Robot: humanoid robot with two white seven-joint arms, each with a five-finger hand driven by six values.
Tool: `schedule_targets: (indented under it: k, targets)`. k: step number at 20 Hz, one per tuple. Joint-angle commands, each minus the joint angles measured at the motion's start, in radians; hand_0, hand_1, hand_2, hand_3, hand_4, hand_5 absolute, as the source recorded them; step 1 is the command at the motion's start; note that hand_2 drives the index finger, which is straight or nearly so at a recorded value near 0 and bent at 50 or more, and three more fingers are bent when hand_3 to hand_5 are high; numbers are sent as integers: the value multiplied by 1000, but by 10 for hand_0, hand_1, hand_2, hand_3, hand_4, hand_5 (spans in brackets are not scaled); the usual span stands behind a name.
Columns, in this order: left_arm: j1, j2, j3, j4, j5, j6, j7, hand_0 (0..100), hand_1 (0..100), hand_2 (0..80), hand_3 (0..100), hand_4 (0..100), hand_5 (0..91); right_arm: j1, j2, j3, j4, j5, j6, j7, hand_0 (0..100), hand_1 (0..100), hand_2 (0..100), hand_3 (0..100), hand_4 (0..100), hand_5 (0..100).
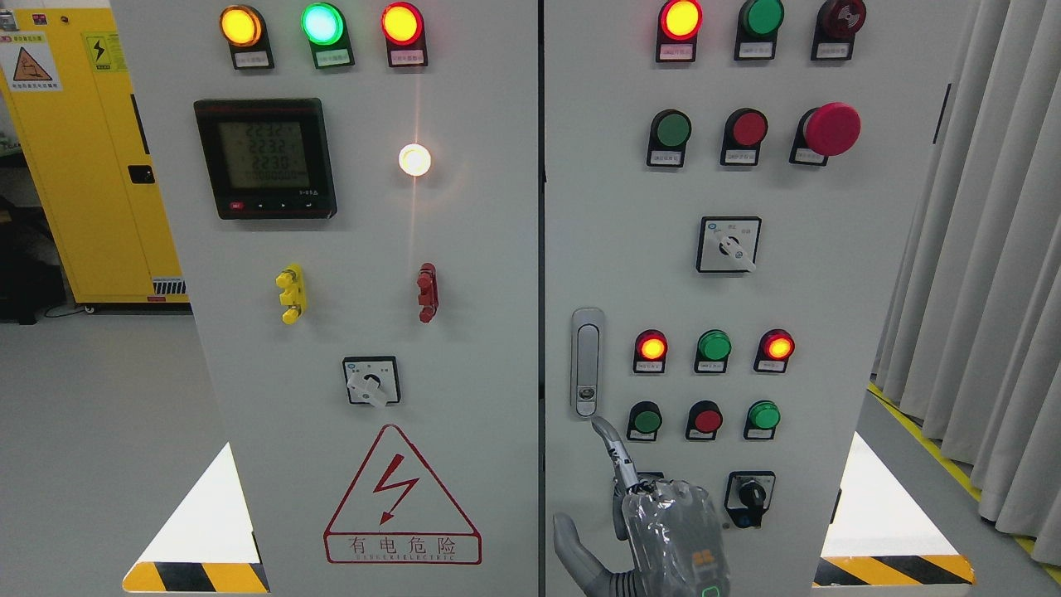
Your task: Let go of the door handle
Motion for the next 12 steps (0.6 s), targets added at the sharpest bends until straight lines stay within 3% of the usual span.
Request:
schedule_targets:
  k: [1,8,12]
  targets:
    - [0,0,-2,0,0,1,0,120,556,0,0,0,0,-44,1,38,69,120,65,-1,393,347,0,1000,1000,1000]
    - [0,0,0,0,0,1,0,120,556,0,0,0,0,-59,10,59,83,152,75,-9,380,343,0,1000,1000,1000]
    - [0,0,0,0,0,1,0,120,556,0,0,0,0,-67,10,66,83,152,124,-9,373,342,0,1000,1000,1000]
